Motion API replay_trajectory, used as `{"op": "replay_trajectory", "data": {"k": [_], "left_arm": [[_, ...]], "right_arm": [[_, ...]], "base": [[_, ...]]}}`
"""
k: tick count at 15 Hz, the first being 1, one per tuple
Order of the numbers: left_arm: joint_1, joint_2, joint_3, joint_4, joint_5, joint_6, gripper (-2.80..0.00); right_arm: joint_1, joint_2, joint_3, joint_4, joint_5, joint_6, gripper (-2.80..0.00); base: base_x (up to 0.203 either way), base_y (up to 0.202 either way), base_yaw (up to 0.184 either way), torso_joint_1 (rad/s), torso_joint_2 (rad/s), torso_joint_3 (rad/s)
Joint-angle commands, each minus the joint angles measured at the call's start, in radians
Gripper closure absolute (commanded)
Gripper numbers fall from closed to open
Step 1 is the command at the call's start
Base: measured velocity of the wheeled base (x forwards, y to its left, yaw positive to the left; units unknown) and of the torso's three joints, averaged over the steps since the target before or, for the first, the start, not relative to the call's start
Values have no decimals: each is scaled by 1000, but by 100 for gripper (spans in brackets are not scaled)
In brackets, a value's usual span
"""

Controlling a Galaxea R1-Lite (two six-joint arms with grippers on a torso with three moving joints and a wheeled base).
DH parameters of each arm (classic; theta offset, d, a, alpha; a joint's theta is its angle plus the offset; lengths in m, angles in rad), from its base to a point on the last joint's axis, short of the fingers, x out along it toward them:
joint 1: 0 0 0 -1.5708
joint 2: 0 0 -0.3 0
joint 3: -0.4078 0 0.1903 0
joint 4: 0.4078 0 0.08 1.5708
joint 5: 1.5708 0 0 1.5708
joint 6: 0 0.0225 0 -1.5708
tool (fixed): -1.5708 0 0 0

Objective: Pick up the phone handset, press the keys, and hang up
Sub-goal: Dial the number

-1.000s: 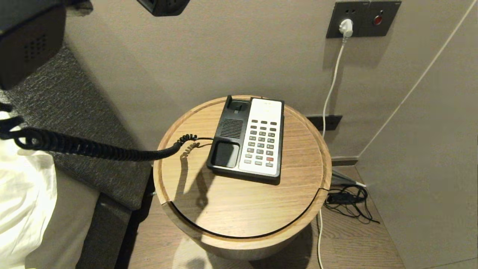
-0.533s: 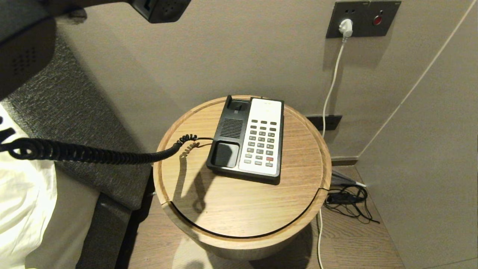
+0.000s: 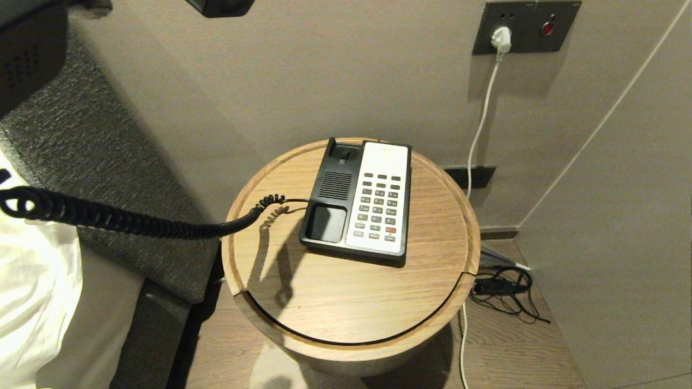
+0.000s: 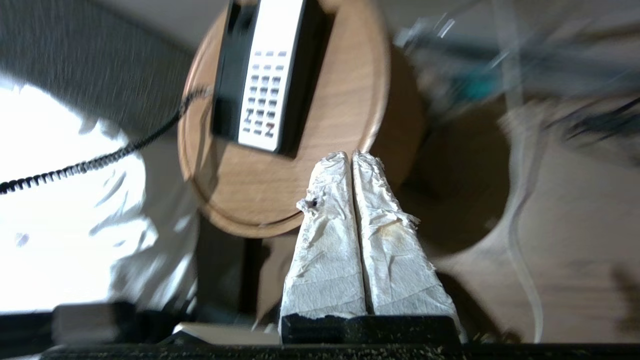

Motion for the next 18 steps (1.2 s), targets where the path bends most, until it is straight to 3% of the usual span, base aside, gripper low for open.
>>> {"op": "replay_trajectory", "data": {"k": [1, 3, 8, 14, 18], "left_arm": [[9, 3, -1, 3, 0, -4, 0], [12, 7, -1, 3, 0, -6, 0], [18, 24, -32, -4, 3, -1, 0], [40, 29, -31, -4, 6, -1, 0], [53, 29, -31, -4, 3, -1, 0]], "right_arm": [[92, 245, -77, -1, 5, 11, 0], [165, 384, -180, -3, -9, 20, 0], [396, 636, -379, -33, -131, 41, 0], [506, 827, -443, -141, -232, 61, 0], [564, 881, -442, -185, -237, 73, 0]], "base": [[0, 0, 0, 0, 0, 0], [0, 0, 0, 0, 0, 0], [0, 0, 0, 0, 0, 0], [0, 0, 0, 0, 0, 0], [0, 0, 0, 0, 0, 0]]}}
